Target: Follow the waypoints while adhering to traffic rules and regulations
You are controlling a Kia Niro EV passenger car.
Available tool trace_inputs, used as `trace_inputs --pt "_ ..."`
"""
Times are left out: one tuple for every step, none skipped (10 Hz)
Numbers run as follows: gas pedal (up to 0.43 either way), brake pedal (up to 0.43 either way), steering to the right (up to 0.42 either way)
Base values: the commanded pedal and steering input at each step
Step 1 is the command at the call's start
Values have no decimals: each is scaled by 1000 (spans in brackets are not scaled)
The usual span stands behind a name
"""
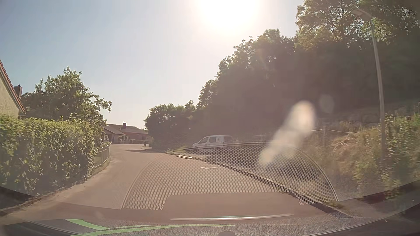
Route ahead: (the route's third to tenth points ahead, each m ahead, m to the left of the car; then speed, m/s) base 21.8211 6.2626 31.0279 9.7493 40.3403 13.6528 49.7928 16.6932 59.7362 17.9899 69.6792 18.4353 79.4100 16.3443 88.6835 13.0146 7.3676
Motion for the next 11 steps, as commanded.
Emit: trace_inputs --pt "118 0 -78" --pt "118 0 -78" --pt "118 0 -78" --pt "118 0 -78" --pt "110 0 -81" --pt "110 0 -82" --pt "110 0 -82" --pt "98 0 -82" --pt "79 0 -83" --pt "67 0 -83" --pt "67 0 -83"
